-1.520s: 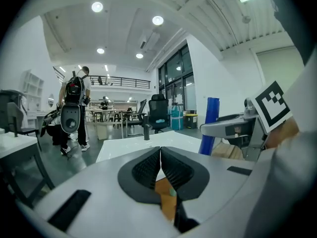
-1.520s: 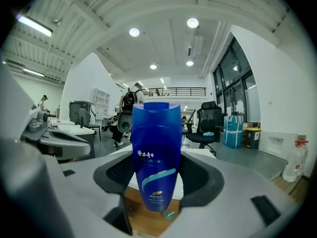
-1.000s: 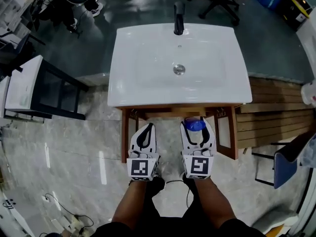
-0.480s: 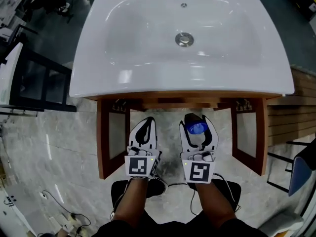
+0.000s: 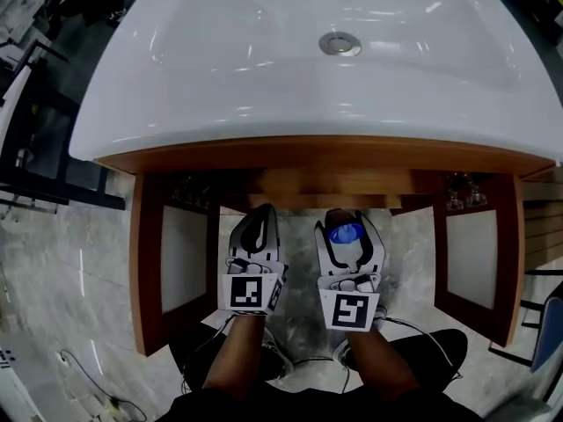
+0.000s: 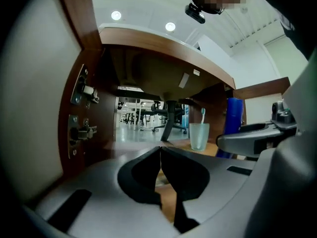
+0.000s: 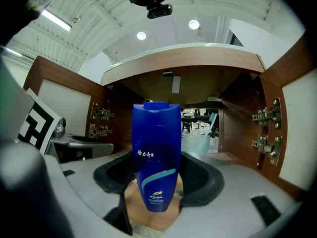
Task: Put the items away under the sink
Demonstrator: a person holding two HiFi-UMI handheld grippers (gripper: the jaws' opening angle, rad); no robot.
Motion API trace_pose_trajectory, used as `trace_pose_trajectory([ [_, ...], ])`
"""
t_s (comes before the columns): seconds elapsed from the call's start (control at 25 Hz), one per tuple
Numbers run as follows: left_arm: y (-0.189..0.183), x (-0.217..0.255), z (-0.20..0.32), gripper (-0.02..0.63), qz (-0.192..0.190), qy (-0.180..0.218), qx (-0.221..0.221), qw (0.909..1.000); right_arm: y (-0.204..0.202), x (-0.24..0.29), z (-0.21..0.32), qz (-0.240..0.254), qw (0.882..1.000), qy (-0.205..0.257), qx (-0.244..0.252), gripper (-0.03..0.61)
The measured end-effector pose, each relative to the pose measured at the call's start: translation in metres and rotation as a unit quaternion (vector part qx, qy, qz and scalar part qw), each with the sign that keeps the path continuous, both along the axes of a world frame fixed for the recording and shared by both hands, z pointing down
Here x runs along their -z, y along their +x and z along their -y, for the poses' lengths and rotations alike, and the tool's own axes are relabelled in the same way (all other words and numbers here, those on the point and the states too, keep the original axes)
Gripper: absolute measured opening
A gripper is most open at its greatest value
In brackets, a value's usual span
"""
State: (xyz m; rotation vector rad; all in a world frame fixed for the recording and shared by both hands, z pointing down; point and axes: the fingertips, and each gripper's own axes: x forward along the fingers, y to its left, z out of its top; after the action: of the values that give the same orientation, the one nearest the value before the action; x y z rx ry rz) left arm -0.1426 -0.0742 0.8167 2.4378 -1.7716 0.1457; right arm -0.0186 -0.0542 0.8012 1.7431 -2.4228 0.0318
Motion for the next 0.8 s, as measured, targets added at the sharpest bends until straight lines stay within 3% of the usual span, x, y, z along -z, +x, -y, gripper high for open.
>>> trace_pose_trajectory([
  [0.28,0.001,-0.019,0.005,0.021,0.014,0.024,-0.011,0.9996,-0.008,-0.016,0.001,0.004,1.000,0.010,-0.005,0.282],
  [0.8,0.002,-0.009,0.011,0.021,0.023,0.046,-0.027,0.9983,-0.022,0.003,0.017,0.018,1.000,0.022,-0.004,0.282],
])
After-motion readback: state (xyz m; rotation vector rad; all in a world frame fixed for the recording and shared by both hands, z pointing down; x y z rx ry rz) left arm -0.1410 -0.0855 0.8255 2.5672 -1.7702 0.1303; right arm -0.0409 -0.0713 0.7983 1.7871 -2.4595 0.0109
